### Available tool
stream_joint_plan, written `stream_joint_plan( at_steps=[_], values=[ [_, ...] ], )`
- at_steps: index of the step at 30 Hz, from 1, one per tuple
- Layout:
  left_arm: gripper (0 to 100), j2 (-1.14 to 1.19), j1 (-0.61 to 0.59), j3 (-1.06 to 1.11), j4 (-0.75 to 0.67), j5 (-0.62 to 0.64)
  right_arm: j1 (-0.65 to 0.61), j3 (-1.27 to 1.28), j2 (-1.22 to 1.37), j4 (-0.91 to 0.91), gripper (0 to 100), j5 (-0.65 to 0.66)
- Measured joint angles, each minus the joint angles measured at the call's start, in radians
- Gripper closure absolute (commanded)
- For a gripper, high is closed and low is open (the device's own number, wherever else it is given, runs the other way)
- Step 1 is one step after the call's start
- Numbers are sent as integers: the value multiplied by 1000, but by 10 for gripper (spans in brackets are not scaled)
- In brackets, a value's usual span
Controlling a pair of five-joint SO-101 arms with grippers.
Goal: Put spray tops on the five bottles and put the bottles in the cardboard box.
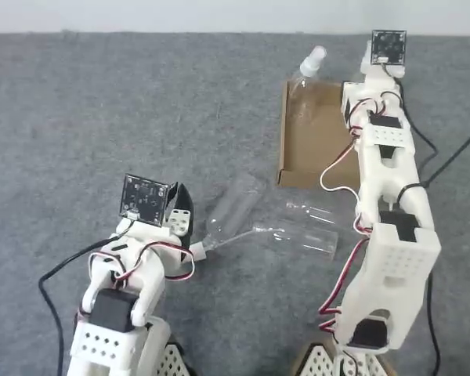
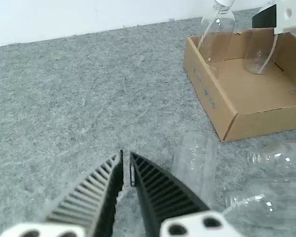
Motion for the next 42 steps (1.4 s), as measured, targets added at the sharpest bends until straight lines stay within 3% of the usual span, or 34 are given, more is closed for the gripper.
stream_joint_plan(
  at_steps=[9, 29, 36, 42],
  values=[
    [989, 0, 0, 0, 0, 0, -23, 0, 0, 0, 693, 0],
    [989, 0, 0, 0, 0, 0, -25, 0, -18, 8, 691, 0],
    [989, 0, 0, 0, 0, 0, -25, 0, -167, 89, 693, 0],
    [989, 0, 0, 0, 0, 0, -25, 0, -351, 262, 695, 0]
  ],
)
